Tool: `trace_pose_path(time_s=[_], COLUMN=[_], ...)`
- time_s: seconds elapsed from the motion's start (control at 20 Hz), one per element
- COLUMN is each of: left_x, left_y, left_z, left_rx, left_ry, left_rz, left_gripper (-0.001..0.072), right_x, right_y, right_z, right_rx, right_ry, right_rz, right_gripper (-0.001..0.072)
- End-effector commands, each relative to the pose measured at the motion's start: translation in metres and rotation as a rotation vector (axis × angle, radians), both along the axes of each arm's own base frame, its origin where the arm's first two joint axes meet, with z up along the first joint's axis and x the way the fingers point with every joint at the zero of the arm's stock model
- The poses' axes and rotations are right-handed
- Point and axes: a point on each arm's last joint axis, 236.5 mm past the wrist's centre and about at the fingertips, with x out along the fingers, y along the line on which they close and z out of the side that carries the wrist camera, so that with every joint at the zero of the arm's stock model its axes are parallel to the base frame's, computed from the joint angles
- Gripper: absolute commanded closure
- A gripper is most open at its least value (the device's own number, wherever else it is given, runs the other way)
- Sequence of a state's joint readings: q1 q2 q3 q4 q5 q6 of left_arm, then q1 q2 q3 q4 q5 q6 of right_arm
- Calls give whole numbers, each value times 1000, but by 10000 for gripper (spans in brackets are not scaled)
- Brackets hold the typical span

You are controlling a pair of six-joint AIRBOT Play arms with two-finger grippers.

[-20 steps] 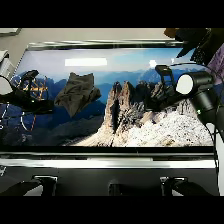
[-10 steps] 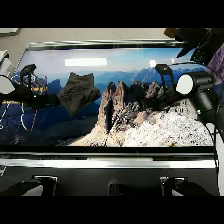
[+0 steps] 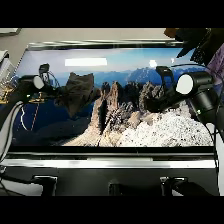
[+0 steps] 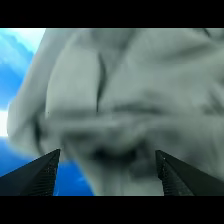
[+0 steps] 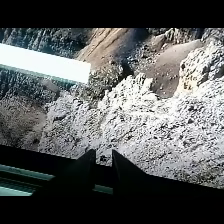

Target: Fold the clothes and pants, and hang the long-sleeved shirts on hangers.

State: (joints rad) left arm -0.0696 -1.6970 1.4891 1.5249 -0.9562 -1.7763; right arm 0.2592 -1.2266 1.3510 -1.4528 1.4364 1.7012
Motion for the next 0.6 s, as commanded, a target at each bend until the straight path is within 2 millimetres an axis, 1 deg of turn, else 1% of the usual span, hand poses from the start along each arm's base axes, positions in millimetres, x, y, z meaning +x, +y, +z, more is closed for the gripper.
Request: trace_pose_path(time_s=[0.0, 0.05, 0.1, 0.15, 0.2, 0.3, 0.35, 0.45, 0.55], left_x=[19, 17, 16, 12, 7, -6, -13, -31, -49], left_y=[2, 2, 1, -1, -2, -11, -21, -51, -85], left_z=[-55, -62, -66, -66, -63, -53, -45, -23, -1], left_rx=[15, 15, 13, 10, 10, -14, -47, -123, -135], left_ry=[66, 93, 112, 129, 151, 207, 232, 267, 279], left_rz=[6, 6, 6, -1, -15, -61, -95, -158, -235], left_gripper=[-13, -13, 26, 295, 696, 688, 689, 689, 689], right_x=[-5, -5, -5, -5, -7, -15, -22, -39, -52], right_y=[-1, -1, -1, -1, -1, -3, -5, -9, -14], right_z=[-1, -1, -1, -1, -1, -3, -4, -5, 1], right_rx=[7, 11, 15, 18, 19, 8, -2, -27, -39], right_ry=[29, 33, 36, 40, 48, 85, 114, 178, 201], right_rz=[-49, -69, -87, -99, -111, -108, -105, -96, -87], right_gripper=[554, 554, 554, 554, 554, 554, 554, 554, 554])
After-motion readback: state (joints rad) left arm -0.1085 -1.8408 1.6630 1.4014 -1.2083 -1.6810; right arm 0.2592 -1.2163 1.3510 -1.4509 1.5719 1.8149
